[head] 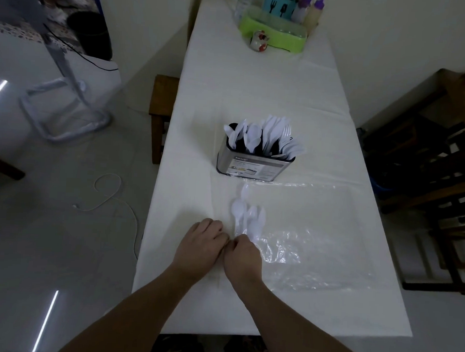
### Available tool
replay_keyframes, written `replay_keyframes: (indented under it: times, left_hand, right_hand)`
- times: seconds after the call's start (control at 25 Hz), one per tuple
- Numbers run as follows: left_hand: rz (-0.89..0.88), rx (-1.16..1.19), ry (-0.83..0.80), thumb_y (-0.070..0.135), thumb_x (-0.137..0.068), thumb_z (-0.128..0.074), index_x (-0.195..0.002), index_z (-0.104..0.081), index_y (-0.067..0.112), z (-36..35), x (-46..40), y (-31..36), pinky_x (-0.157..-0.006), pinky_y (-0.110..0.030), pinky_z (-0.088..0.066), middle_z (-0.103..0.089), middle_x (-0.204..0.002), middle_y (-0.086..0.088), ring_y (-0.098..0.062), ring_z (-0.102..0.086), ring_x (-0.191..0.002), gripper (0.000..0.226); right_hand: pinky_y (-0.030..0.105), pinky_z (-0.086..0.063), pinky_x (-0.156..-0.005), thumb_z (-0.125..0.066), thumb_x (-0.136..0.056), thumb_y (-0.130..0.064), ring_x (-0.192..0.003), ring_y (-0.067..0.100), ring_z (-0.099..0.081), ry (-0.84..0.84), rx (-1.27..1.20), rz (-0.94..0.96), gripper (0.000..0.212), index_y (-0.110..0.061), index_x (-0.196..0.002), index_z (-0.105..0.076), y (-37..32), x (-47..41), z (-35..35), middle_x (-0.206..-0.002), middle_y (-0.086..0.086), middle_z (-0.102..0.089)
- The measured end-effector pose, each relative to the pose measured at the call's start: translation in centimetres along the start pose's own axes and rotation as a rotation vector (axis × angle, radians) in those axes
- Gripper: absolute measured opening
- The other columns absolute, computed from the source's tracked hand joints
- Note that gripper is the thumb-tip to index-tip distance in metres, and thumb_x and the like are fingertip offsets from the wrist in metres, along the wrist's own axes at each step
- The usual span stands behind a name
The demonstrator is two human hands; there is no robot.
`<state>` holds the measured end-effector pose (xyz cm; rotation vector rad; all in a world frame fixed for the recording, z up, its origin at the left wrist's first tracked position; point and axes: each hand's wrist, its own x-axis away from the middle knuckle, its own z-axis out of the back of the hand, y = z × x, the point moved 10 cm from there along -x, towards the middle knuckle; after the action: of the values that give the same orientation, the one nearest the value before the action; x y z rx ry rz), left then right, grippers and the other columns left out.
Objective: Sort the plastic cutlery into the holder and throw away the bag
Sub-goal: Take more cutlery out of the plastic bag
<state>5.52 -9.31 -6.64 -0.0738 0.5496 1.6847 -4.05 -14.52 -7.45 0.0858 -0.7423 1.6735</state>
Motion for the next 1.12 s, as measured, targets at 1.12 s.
replay_keyframes:
  times: [1.12]
  left_hand:
    - [-0.23, -0.153, -0.225, 0.025, -0.094, -0.057, -0.122, -0.064, 0.002, -0.4, -0.8, 1.5, -0.109, -0.046, -0.04, -0.058, -0.133, -0.017, -0.035, -0.048, -0.132, 0.037]
  right_hand:
    - [0.029, -0.046, -0.058, -0.045, -0.099, -0.03, -0.064, 0.014, -0.057, 0.136, -0.096, 0.118, 0.021, -0.02, -0.083, -0.054, 0.3, 1.7, 3.8, -0.071, -0.004, -0.059]
